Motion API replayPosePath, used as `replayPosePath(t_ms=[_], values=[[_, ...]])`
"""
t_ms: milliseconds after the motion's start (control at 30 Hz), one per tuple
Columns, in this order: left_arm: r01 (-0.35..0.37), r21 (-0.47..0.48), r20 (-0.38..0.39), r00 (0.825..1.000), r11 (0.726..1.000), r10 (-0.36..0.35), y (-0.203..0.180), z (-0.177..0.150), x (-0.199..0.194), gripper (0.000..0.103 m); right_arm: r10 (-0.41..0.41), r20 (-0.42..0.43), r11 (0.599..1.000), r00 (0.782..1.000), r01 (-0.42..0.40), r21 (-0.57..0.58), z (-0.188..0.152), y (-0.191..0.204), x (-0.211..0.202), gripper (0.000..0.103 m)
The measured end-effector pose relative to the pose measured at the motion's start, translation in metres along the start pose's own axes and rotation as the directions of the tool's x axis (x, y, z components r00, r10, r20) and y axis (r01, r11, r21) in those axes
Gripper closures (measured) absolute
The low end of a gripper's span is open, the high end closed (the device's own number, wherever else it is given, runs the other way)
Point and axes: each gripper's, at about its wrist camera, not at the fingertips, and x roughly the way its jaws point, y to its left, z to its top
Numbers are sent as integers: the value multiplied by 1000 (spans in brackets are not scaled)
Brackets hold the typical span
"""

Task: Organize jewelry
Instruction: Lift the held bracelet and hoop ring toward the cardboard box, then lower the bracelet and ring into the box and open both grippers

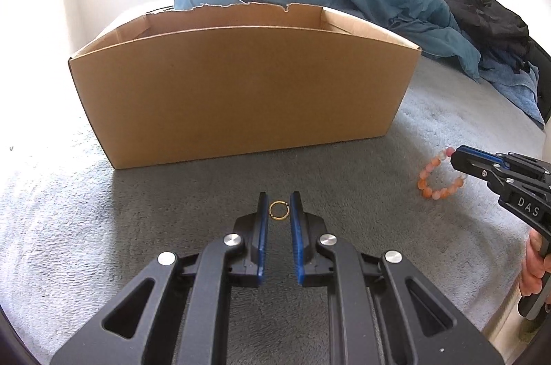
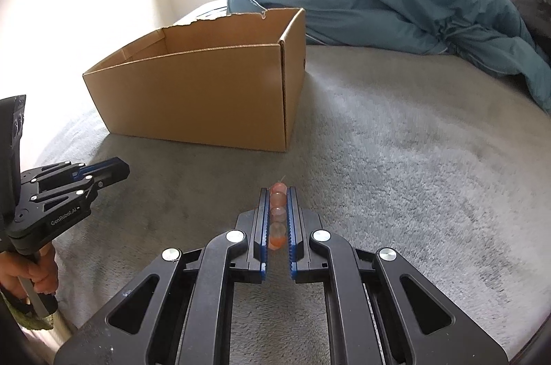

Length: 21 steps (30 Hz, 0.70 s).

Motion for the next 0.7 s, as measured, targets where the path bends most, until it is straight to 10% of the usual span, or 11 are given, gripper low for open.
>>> replayPosePath(t_ms=[700], values=[[-17,-17,78,997,1000,18,1,2,-42,91,-19,74,999,997,21,-32,13,12,-36,96]])
